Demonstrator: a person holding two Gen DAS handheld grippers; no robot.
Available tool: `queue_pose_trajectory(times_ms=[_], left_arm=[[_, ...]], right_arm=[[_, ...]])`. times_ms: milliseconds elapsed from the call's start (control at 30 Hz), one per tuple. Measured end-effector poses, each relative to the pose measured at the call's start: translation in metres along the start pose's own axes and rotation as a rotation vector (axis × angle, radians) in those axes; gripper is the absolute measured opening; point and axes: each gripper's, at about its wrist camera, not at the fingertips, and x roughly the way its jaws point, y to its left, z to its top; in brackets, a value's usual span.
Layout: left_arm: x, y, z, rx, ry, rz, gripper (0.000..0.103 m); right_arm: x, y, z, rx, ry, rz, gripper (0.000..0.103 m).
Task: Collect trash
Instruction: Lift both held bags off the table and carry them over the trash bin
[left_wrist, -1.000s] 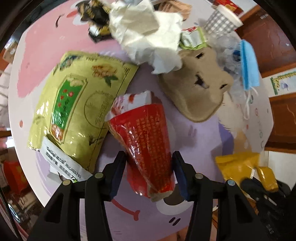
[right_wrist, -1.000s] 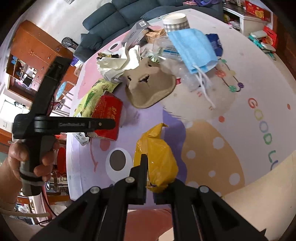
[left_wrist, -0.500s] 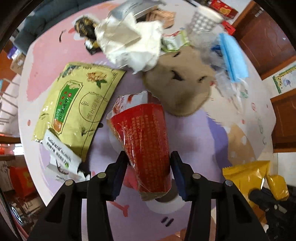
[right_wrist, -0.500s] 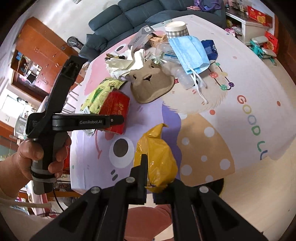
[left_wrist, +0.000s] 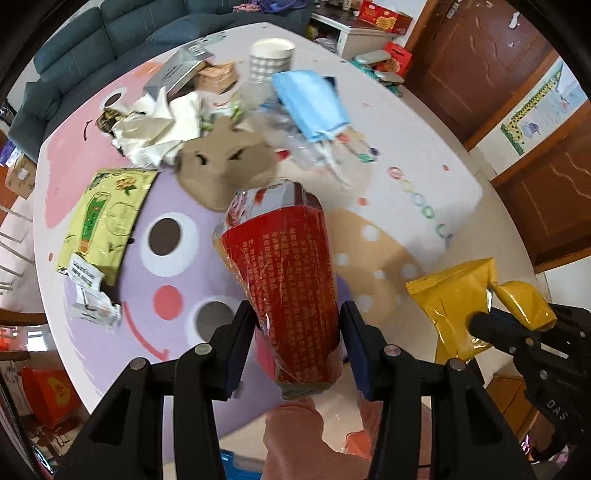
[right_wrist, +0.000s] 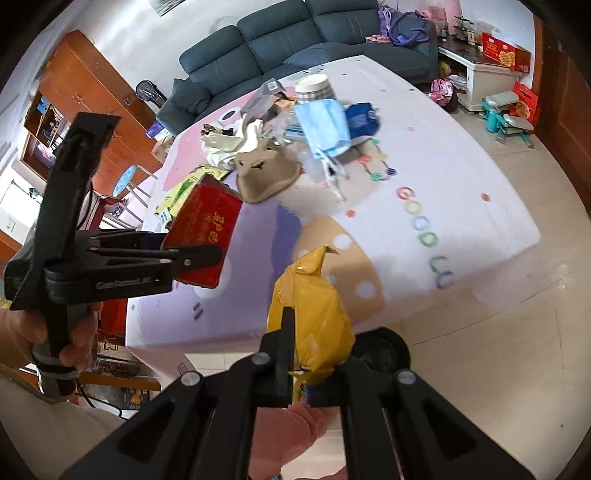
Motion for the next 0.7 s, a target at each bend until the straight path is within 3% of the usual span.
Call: queue_pose_trajectory(times_ms=[400,700], left_arm=[[0.01,-0.085,-0.037,-0.09,-0.015,0.037,0.046],[0.041,-0.143,-0.082,-0.185,0.005,0.065,0.046]], right_arm=[[-0.03,-0.08,-0.043,-0.062,0.039,0.069,0.003],[-0.021,-0.131,-0.084,-0.108,0.129,0.134,0.003]])
